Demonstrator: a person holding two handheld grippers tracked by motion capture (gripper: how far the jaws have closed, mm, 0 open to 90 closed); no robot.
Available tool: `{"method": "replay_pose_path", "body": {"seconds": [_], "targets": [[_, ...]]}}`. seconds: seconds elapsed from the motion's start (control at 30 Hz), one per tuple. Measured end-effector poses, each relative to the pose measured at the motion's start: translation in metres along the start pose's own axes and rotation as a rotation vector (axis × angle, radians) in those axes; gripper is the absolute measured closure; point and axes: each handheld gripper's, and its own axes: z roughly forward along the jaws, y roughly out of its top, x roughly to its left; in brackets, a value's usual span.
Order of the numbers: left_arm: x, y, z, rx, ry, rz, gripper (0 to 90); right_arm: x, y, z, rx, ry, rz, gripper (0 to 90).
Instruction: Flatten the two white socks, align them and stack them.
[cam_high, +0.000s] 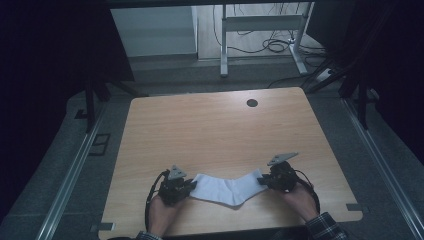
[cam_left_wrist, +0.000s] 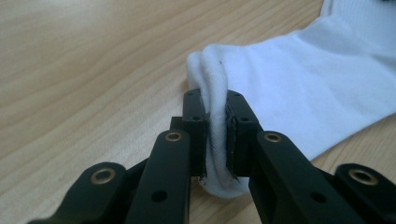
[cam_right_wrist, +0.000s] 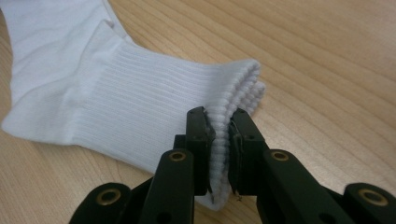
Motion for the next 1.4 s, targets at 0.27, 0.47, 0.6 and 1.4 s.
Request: {"method": "replay_pose_path", "body": {"seconds": [0.27, 0.47, 0.6, 1.4], "targets": [[0.004, 0.014, -0.006, -0.038, 0.006, 0.011, 80.6, -0.005, 0.011, -0.013, -0.061, -0.026, -0.008, 79.0], [0.009, 0.032, -0.007, -0.058, 0.026, 0.035, 80.5, -0.009, 0.026, -0.020, -0.094, -0.053, -0.014, 79.0], [0.016, 0.045, -0.007, -0.072, 0.039, 0.037, 80.5, -0.014, 0.036, -0.020, -0.108, -0.068, -0.010, 79.0], [0.052, 0.083, 0.021, -0.063, 0.124, 0.019, 80.2, -0.041, 0.072, 0.000, -0.130, -0.128, 0.023, 78.9]]}}
